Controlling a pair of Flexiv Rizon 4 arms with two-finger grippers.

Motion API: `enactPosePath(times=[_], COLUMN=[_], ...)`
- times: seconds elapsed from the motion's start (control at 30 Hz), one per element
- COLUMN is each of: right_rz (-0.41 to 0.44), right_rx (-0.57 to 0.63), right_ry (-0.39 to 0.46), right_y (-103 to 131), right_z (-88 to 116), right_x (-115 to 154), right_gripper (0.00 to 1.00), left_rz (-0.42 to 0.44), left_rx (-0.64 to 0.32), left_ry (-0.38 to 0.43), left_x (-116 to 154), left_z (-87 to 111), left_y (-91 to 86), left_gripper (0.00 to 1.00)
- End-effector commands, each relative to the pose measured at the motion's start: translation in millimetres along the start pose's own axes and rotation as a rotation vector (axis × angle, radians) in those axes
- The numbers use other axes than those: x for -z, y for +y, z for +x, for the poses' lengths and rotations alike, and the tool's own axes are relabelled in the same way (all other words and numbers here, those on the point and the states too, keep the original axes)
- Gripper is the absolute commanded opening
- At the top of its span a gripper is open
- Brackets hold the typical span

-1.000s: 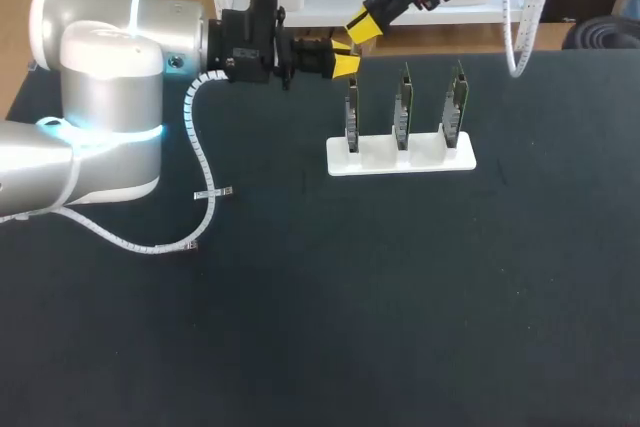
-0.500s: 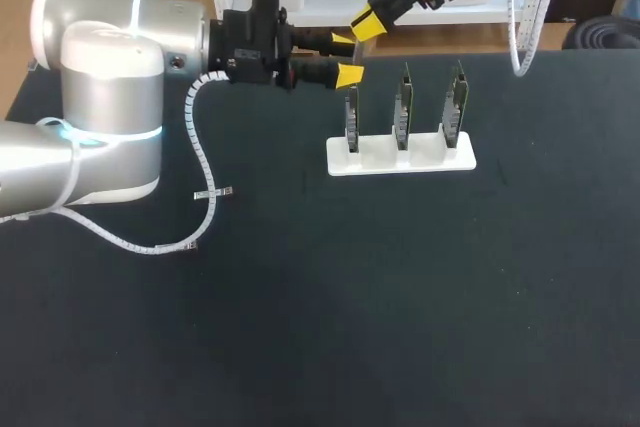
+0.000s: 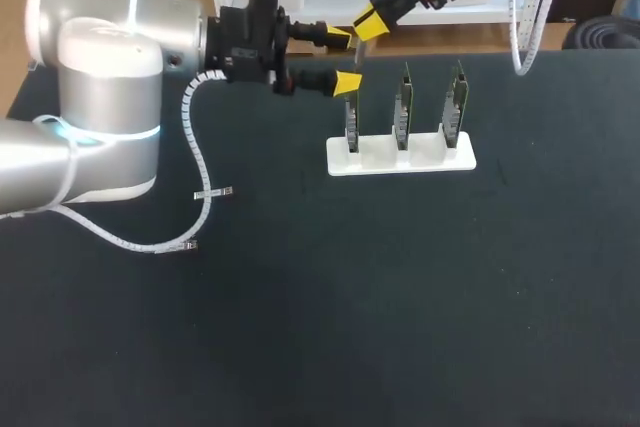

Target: Pick up the optical module with the left hand, and insert it into the network port with the right hand.

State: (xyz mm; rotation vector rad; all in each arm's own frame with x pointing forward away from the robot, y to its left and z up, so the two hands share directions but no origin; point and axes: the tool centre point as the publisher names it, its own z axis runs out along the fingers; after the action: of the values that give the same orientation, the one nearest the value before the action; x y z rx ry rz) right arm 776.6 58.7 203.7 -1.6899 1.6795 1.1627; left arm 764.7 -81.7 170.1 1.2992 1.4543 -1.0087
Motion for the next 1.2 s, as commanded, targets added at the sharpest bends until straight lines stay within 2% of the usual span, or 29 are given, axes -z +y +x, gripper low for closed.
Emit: enactPosePath(times=[0.03, 0.43, 0.73, 1.2], right_rz=[-0.005, -0.006, -0.007, 0.001], right_rx=[-0.001, -0.01, -0.008, -0.012], right_ry=[0.0, 0.009, 0.011, 0.011], right_y=[-3.1, -4.5, -5.4, -3.3], right_z=[0.9, 4.7, 4.9, 5.0], right_x=[2.6, 5.7, 5.9, 5.6], right_gripper=[0.0, 0.0, 0.0, 0.0], left_rz=[-0.023, -0.057, -0.038, -0.031], left_rx=[-0.013, -0.017, -0.028, -0.01], left_ry=[0.03, 0.101, 0.215, 0.283], left_x=[12.8, 32.0, 33.6, 31.5], left_z=[-4.6, 8.6, 21.0, 32.6], left_y=[0.6, 6.8, 1.4, 0.7], left_gripper=[1.0, 1.0, 1.0, 1.0])
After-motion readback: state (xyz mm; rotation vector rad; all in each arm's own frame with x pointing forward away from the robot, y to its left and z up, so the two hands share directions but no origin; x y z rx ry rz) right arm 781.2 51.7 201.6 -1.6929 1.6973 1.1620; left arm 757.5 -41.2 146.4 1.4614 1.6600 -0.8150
